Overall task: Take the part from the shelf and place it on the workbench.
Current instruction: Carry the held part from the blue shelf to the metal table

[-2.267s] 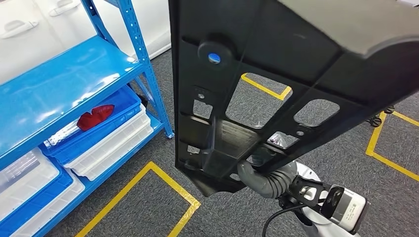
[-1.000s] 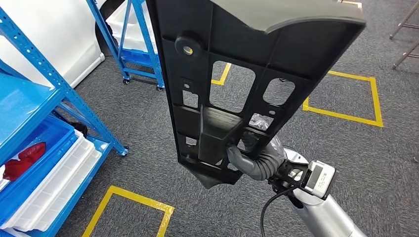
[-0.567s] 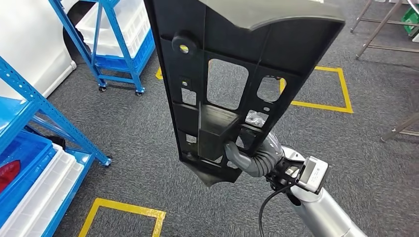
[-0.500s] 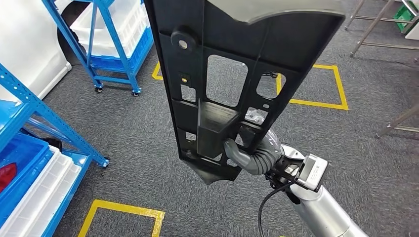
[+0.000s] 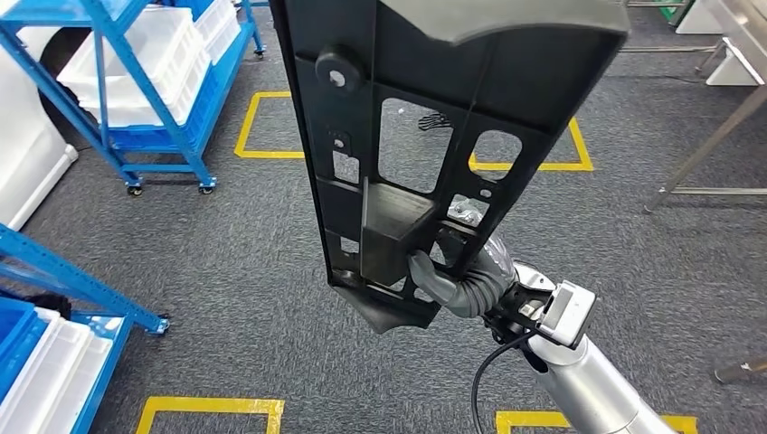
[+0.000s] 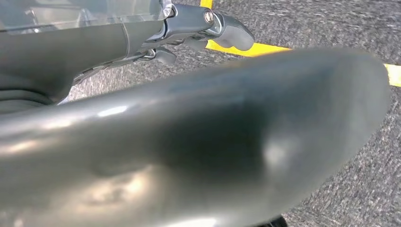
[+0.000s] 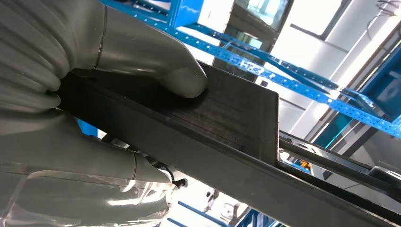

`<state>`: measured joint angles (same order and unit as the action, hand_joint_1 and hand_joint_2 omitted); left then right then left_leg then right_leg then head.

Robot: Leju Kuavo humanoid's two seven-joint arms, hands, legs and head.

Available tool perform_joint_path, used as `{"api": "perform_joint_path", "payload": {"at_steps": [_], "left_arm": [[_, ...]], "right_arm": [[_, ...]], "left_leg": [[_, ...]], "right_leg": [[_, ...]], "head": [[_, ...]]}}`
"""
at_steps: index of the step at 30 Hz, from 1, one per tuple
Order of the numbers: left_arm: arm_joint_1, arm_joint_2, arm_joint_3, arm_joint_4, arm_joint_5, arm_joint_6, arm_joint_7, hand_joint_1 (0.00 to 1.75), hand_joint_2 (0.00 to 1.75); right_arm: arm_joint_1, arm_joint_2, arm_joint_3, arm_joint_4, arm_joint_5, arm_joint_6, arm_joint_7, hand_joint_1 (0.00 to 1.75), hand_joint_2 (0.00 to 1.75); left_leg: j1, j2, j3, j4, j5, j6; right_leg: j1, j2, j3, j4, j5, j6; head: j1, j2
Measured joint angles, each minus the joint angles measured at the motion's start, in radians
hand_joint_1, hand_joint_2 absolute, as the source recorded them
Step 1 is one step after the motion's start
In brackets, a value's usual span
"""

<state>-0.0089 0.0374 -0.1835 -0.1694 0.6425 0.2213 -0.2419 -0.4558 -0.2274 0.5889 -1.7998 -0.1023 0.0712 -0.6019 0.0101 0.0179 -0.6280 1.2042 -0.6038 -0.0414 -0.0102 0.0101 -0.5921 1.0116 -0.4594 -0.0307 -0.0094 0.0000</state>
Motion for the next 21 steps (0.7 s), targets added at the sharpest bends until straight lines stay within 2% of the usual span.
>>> {"api": "perform_joint_path", "payload": {"at_steps": [1, 2, 3, 4, 6, 7, 8, 10, 11, 12, 13, 14, 15, 16, 17, 18, 19, 21], "left_arm": [[0.001, 0.0, 0.0, 0.0, 0.0, -0.001, 0.0, 0.0, 0.0], [0.001, 0.0, 0.0, 0.0, 0.0, -0.002, 0.001, 0.0, 0.0], [0.002, 0.0, 0.0, 0.0, -0.001, -0.004, 0.003, 0.0, 0.0], [0.002, 0.0, 0.0, 0.0, -0.002, -0.006, 0.007, 0.0, 0.0], [0.004, 0.001, -0.001, 0.0, -0.004, -0.01, 0.014, 0.0, 0.0], [0.003, 0.002, -0.001, 0.001, -0.004, -0.011, 0.016, 0.0, 0.0], [0.002, 0.002, -0.001, 0.001, -0.004, -0.011, 0.018, 0.0, 0.0], [-0.002, 0.002, -0.002, 0.002, -0.005, -0.012, 0.021, 0.0, 0.0], [-0.004, 0.002, -0.002, 0.002, -0.005, -0.012, 0.023, 0.0, 0.0], [-0.004, 0.002, -0.003, 0.002, -0.006, -0.013, 0.024, 0.0, 0.0], [-0.003, 0.002, -0.004, 0.002, -0.008, -0.014, 0.024, 0.0, 0.0], [-0.002, 0.002, -0.006, 0.002, -0.01, -0.015, 0.025, 0.0, 0.0], [0.0, 0.002, -0.008, 0.002, -0.012, -0.017, 0.025, 0.0, 0.0], [0.002, 0.003, -0.01, 0.002, -0.014, -0.021, 0.025, 0.0, 0.0], [0.002, 0.004, -0.012, 0.002, -0.015, -0.024, 0.024, 0.0, 0.0], [0.002, 0.004, -0.013, 0.002, -0.014, -0.027, 0.024, 0.0, 0.0], [0.001, 0.005, -0.014, 0.002, -0.014, -0.03, 0.023, 0.0, 0.0], [-0.001, 0.005, -0.014, 0.002, -0.013, -0.032, 0.022, 0.0, 0.0]], "right_arm": [[0.001, 0.0, 0.001, 0.0, 0.001, -0.001, -0.001, 1.75, 1.75], [0.003, -0.001, 0.003, 0.0, 0.002, -0.002, -0.003, 1.75, 1.75], [0.004, -0.001, 0.005, 0.0, 0.003, -0.006, -0.004, 1.75, 1.75], [0.006, -0.002, 0.006, 0.0, 0.004, -0.01, -0.005, 1.75, 1.75], [0.009, -0.002, 0.007, 0.0, 0.006, -0.02, -0.007, 1.75, 1.75], [0.01, -0.003, 0.007, 0.0, 0.007, -0.023, -0.008, 1.75, 1.75], [0.013, -0.004, 0.008, -0.001, 0.008, -0.025, -0.009, 1.75, 1.75], [0.019, -0.007, 0.008, -0.001, 0.009, -0.028, -0.01, 1.75, 1.75], [0.024, -0.009, 0.008, -0.002, 0.01, -0.029, -0.012, 1.75, 1.75], [0.028, -0.011, 0.008, -0.003, 0.012, -0.031, -0.016, 1.75, 1.75], [0.032, -0.012, 0.008, -0.005, 0.015, -0.032, -0.021, 1.75, 1.75], [0.038, -0.014, 0.008, -0.007, 0.02, -0.033, -0.025, 1.75, 1.75], [0.044, -0.015, 0.008, -0.009, 0.023, -0.034, -0.028, 1.75, 1.75], [0.051, -0.017, 0.008, -0.011, 0.026, -0.035, -0.03, 1.75, 1.75], [0.057, -0.02, 0.008, -0.011, 0.026, -0.034, -0.03, 1.75, 1.75], [0.061, -0.022, 0.008, -0.012, 0.025, -0.033, -0.031, 1.75, 1.75], [0.063, -0.026, 0.008, -0.012, 0.022, -0.03, -0.032, 1.75, 1.75], [0.061, -0.031, 0.006, -0.013, 0.016, -0.021, -0.034, 1.75, 1.75]], "left_leg": [[0.0, -0.006, -0.03, 0.061, -0.019, -0.001], [0.0, -0.008, -0.047, 0.09, -0.019, 0.0], [0.0, -0.01, -0.044, 0.078, 0.002, 0.002], [0.0, -0.015, -0.023, 0.025, 0.04, 0.005], [0.002, -0.048, 0.036, -0.116, 0.112, 0.012], [0.002, -0.065, 0.058, -0.167, 0.129, 0.015], [0.001, -0.077, 0.068, -0.191, 0.132, 0.018], [0.0, -0.07, 0.073, -0.204, 0.13, 0.025], [0.001, -0.06, 0.074, -0.209, 0.134, 0.032], [0.002, -0.05, 0.077, -0.216, 0.138, 0.039], [0.003, -0.039, 0.079, -0.223, 0.142, 0.046], [0.001, -0.028, 0.08, -0.225, 0.144, 0.05], [-0.001, -0.017, 0.08, -0.226, 0.144, 0.052], [-0.002, -0.007, 0.08, -0.225, 0.143, 0.053], [-0.003, 0.003, 0.079, -0.224, 0.142, 0.054], [-0.003, 0.013, 0.079, -0.223, 0.141, 0.054], [-0.004, 0.022, 0.079, -0.221, 0.14, 0.053], [-0.006, 0.037, 0.079, -0.214, 0.133, 0.046]], "right_leg": [[0.001, 0.01, 0.0, 0.0, 0.0, -0.001], [0.002, 0.021, 0.001, 0.001, 0.0, -0.001], [0.003, 0.032, 0.002, 0.002, 0.0, -0.001], [0.003, 0.044, 0.004, 0.002, -0.001, -0.001], [0.003, 0.066, 0.005, 0.004, -0.002, 0.002], [0.003, 0.075, 0.003, 0.005, -0.001, 0.006], [0.002, 0.084, -0.002, 0.006, 0.001, 0.011], [-0.001, 0.1, -0.009, 0.003, 0.007, 0.024], [-0.001, 0.094, -0.011, 0.004, 0.005, 0.03], [0.001, 0.075, -0.018, 0.018, -0.006, 0.034], [0.003, 0.051, -0.035, 0.055, -0.03, 0.037], [0.003, 0.023, -0.06, 0.111, -0.062, 0.038], [0.003, 0.008, -0.093, 0.18, -0.095, 0.04], [0.001, 0.003, -0.122, 0.243, -0.119, 0.042], [-0.001, 0.001, -0.138, 0.278, -0.126, 0.044], [-0.002, -0.001, -0.136, 0.276, -0.114, 0.045], [-0.003, -0.007, -0.113, 0.233, -0.087, 0.045], [0.001, -0.037, -0.037, 0.091, -0.029, 0.04]], "head": [[0.0, 0.0], [0.0, 0.0], [0.0, 0.0], [0.0, 0.0], [0.0, 0.0], [0.0, 0.0], [0.0, 0.0], [-0.001, 0.0], [0.0, 0.0], [0.001, 0.0], [0.003, 0.0], [0.004, 0.0], [0.005, 0.0], [0.005, 0.0], [0.005, 0.0], [0.005, 0.0], [0.005, 0.0], [0.006, 0.0]]}}
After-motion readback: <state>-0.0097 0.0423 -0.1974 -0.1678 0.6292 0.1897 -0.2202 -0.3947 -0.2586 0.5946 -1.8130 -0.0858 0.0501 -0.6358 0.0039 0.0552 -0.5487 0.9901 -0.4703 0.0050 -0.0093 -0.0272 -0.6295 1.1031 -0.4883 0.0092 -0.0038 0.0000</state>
